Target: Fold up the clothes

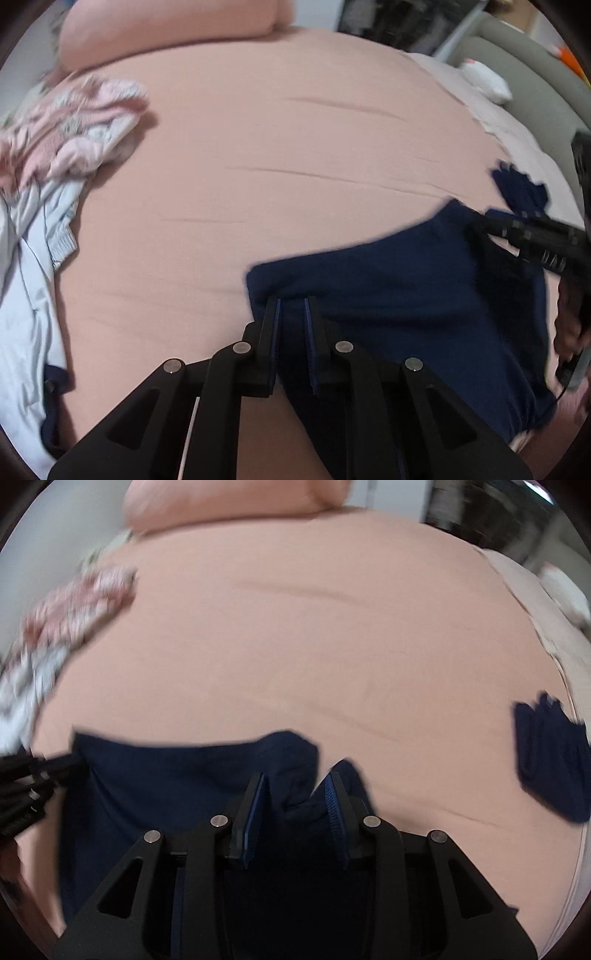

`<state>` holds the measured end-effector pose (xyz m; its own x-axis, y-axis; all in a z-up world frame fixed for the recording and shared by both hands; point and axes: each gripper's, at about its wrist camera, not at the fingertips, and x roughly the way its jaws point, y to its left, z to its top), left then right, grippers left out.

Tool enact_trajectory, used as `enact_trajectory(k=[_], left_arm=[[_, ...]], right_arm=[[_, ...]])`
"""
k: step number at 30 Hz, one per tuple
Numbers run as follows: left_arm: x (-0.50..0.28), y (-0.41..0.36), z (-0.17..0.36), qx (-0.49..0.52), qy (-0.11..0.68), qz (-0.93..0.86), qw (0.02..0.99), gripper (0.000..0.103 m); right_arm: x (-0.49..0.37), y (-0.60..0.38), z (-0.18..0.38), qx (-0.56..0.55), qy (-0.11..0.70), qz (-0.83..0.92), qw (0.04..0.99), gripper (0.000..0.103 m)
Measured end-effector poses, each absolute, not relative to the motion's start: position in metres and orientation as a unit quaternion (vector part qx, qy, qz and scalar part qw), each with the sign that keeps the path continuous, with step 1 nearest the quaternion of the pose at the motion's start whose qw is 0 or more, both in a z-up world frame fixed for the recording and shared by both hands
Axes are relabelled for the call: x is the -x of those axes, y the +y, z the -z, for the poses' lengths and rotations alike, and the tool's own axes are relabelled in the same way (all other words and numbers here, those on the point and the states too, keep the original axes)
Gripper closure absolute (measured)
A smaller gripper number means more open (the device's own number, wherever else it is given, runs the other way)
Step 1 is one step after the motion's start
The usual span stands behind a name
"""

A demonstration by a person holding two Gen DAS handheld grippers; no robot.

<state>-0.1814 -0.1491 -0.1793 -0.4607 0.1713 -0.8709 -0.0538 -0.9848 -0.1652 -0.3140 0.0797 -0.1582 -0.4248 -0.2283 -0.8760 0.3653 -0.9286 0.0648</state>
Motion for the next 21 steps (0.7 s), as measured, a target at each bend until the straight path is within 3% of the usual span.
enact_trajectory(k=[5,10,11,14,16,18,21], left_arm=[[0.14,-0.093,0.158,0.527,-0.045,-0.836,0.143,0.089],[0.091,-0.064,0.173,0.575,-0.073,-0.799,0.159,0.089],[0.09,-0.065,0.176,0.585,-0.083,-0.795,0.139,0.086],[0.066,-0.081,0.183,0.598,-0.144,-0.784,0.081,0.062],[0.044,-0.089,0.181,0.593,-0.165,-0.785,0.065,0.061],[0.028,-0.087,0.177,0.597,-0.137,-0.788,0.064,0.061],[0.013,-0.076,0.182,0.612,-0.098,-0.782,0.071,0.061]], right_arm=[[0.239,0.121,0.106,-0.48,0.048,0.847,0.221,0.068],[0.155,0.155,0.109,-0.513,0.024,0.826,0.23,0.068],[0.14,0.162,0.117,-0.523,0.036,0.822,0.223,0.068],[0.104,0.178,0.137,-0.536,0.065,0.823,0.173,0.068],[0.082,0.195,0.144,-0.543,0.043,0.826,0.144,0.067],[0.062,0.214,0.151,-0.55,0.033,0.825,0.126,0.063],[0.051,0.22,0.165,-0.582,0.074,0.802,0.113,0.058]])
